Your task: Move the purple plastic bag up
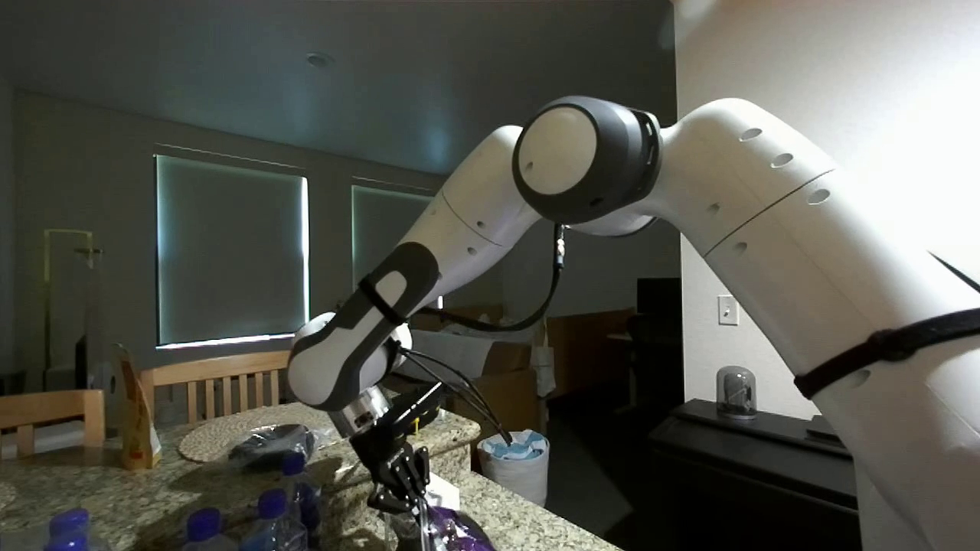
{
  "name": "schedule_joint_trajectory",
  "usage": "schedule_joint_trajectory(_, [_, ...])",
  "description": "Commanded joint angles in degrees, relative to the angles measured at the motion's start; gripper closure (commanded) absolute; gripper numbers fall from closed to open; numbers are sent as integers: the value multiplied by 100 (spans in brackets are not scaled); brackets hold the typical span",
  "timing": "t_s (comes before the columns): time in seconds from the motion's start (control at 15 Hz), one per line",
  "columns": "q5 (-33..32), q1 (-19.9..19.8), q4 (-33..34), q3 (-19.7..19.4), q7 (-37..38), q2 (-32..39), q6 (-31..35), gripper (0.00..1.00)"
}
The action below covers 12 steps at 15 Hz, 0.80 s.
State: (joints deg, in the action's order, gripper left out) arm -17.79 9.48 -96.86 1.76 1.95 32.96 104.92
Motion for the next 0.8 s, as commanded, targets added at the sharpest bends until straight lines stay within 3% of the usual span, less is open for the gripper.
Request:
schedule_joint_trajectory(0.0, [468, -433, -55, 192, -909, -411, 191, 92])
schedule_joint_trajectory(0.73, [1193, -962, 474, 279, -2480, -547, -362, 91])
